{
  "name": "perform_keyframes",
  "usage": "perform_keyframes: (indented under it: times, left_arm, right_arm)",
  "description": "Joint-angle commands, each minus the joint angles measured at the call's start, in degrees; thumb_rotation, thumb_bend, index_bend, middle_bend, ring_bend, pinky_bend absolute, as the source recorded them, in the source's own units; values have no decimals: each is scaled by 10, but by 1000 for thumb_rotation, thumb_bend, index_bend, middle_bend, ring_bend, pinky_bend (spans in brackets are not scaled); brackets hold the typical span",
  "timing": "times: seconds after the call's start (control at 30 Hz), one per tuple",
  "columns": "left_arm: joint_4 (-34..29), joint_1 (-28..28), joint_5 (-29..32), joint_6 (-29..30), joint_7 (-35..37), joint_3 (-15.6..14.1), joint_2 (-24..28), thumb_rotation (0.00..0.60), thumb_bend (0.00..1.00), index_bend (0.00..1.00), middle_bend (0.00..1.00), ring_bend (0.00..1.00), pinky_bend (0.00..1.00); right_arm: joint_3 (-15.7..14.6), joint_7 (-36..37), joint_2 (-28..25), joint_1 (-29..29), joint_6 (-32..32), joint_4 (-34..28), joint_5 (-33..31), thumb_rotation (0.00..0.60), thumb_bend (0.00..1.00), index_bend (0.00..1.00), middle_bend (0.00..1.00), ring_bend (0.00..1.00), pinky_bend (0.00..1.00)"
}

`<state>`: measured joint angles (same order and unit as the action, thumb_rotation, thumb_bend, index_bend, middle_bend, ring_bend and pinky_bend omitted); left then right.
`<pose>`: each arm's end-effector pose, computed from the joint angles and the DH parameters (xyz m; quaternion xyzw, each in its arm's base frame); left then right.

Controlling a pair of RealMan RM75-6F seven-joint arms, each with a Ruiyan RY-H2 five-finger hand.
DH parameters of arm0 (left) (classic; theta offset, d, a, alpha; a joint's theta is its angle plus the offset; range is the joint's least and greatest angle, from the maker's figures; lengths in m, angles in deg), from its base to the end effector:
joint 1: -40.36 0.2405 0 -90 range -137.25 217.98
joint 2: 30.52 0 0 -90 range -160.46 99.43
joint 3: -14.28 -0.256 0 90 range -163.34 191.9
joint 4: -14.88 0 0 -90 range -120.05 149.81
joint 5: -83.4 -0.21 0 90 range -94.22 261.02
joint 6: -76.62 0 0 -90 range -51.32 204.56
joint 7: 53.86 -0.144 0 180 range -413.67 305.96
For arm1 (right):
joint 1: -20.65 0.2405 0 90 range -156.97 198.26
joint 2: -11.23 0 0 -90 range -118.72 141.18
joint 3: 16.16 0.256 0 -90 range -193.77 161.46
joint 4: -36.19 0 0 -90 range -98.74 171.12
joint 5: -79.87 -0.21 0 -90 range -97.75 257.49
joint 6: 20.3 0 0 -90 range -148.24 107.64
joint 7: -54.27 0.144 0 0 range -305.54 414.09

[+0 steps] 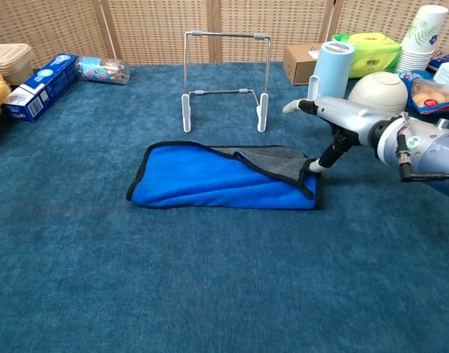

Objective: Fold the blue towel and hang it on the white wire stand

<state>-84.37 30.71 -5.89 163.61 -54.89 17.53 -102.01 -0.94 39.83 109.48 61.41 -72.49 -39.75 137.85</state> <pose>-0.2468 0.1999 0.1154 -0.5772 -0.4060 -0.4976 0.5043 -0.1562 -0.3527 -0.0523 0.6728 -0.4852 0.3838 0.4056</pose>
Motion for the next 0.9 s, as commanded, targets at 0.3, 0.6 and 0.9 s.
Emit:
perform_keyframes:
  times: [0.3, 0.6, 0.9]
  left_arm:
    - [-2, 0, -4, 0, -2, 1, -1, 600, 410, 209, 63, 0, 0]
    - [-4, 0, -9, 2, -4, 1, -2, 600, 410, 209, 63, 0, 0]
    - [-5, 1, -13, 3, -4, 1, -1, 600, 410, 209, 62, 0, 0]
  right_arm:
    - [-15, -37, -56, 5, 24, -95, -25, 600, 281, 38, 6, 0, 0]
    - [-37, -73, -86, 10, 19, -158, -39, 600, 281, 37, 6, 0, 0]
    - [-48, -69, -77, 10, 1, -168, -21, 600, 281, 41, 6, 0, 0]
